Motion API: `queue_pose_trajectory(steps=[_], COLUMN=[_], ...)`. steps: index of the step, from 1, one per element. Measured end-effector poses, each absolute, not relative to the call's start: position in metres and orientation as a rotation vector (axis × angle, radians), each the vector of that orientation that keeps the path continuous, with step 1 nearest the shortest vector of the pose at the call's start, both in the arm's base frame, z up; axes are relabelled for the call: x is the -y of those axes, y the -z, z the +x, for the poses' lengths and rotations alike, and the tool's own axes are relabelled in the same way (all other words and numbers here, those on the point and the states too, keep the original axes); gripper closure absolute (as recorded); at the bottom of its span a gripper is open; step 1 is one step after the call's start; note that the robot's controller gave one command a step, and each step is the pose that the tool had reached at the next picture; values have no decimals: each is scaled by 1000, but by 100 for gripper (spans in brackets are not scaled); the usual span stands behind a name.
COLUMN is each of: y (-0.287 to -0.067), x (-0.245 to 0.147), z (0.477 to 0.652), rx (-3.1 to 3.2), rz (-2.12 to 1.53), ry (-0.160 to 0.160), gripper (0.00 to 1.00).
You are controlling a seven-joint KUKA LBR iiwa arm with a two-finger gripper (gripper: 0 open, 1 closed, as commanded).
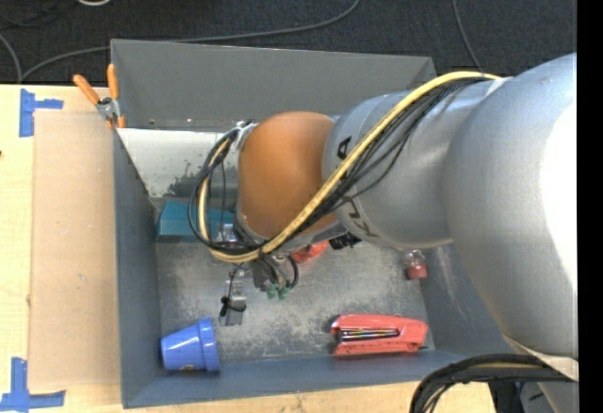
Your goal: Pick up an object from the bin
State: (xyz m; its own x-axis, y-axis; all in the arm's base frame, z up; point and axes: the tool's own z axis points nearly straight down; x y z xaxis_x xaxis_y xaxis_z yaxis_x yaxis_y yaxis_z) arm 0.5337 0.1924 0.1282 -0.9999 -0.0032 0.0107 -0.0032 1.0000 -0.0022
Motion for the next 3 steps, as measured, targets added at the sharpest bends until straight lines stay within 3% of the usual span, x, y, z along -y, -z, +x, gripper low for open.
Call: queue_pose_trajectory(steps=[1, 2, 3], y=[-133, -75, -138], x=[-191, -245, -246], z=[536, 484, 481], rx=[3138, 3063, 3077], rz=[-5, 726, 623], ry=[-1, -7, -1], gripper=[0, 0, 0])
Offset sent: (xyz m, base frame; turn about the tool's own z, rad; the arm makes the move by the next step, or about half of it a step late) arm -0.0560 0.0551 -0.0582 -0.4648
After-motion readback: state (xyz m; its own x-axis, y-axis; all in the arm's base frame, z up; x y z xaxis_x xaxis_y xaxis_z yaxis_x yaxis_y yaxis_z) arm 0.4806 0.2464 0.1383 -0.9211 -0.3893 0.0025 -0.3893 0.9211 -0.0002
